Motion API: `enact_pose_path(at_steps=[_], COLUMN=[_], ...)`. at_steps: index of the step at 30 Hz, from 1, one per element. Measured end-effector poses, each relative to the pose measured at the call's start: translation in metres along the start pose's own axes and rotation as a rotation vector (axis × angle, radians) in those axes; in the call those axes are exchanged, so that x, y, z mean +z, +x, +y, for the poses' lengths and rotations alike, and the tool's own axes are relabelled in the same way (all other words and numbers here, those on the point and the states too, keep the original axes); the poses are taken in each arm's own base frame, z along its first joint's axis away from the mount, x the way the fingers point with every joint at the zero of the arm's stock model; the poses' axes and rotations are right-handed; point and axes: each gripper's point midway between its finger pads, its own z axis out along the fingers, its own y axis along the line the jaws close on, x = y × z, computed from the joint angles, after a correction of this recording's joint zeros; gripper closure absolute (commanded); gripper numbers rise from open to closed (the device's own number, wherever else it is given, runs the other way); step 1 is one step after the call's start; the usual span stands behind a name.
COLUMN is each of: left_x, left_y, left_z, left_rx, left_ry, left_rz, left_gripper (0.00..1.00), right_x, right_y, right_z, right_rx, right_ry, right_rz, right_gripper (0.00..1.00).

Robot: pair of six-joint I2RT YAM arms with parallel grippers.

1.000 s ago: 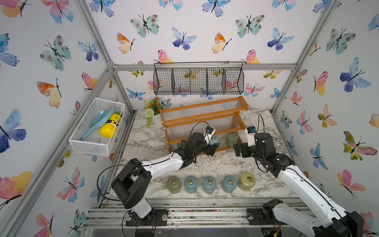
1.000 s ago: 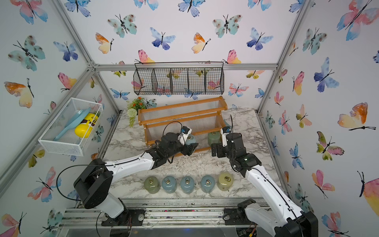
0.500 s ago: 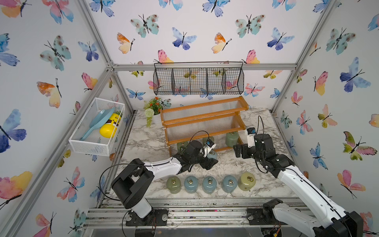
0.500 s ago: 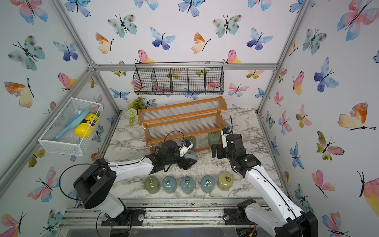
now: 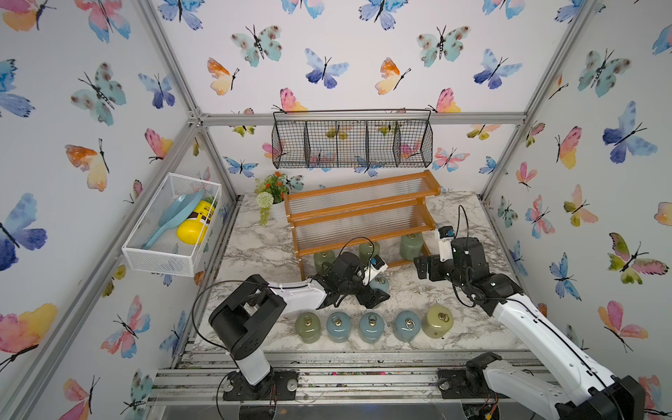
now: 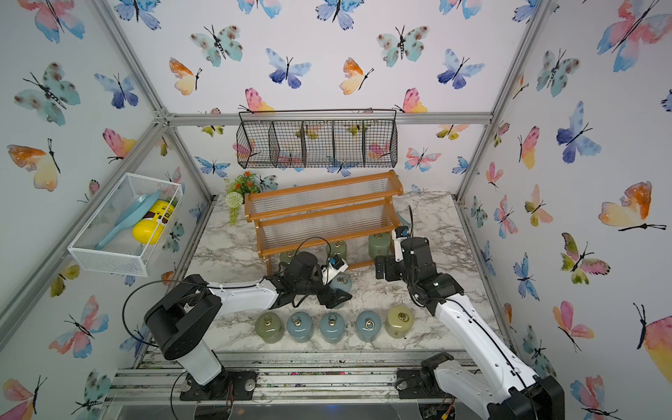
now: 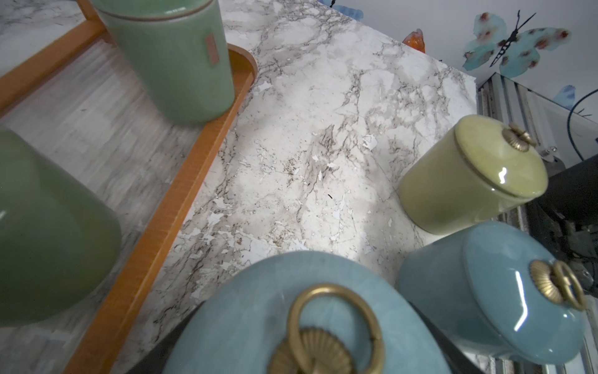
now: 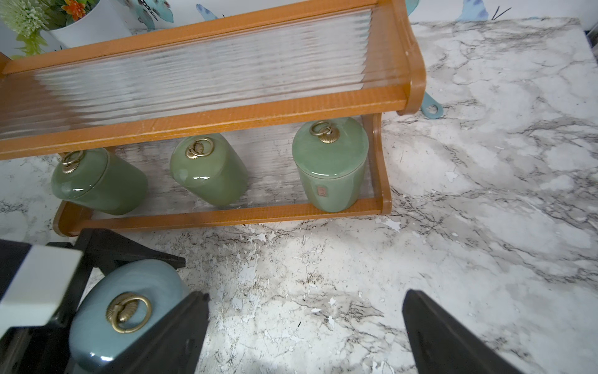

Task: Remove the tea canisters from the shelf
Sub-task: Pick up the tea canister from the shelf, then place the tea canister at the center of the board.

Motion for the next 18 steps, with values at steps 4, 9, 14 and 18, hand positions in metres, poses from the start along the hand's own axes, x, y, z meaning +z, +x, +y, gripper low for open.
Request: enact_pose_path(at_steps=[4,9,14,18], left_x=[0.004,0.007,0.009,0.011], left_y=[0.008,0.016,0.015,0.014], left_z=[0.001,0.005,0.004,0.005], left_rx=[0.015,0.035,0.06,0.072], left_ry=[0.021,0.025,0.036,0.037], left_rz=[0.018,0.034,0.023,0.012], left_gripper=[0.32,0.3,0.3,0.29], right_x=[0.0,0.001,0.001,0.001], right_y=[0.003,0.007,0.008,0.009], right_z=[-0.001,-0.001,-0.002,-0.002], right_rx=[0.0,-0.001,-0.001,-0.001], right_ry=[0.002,0.005,0.006,0.007], right_rz=[0.011,0.024,0.029,0.031], right_gripper=[0.01,0.01,0.01,0.01])
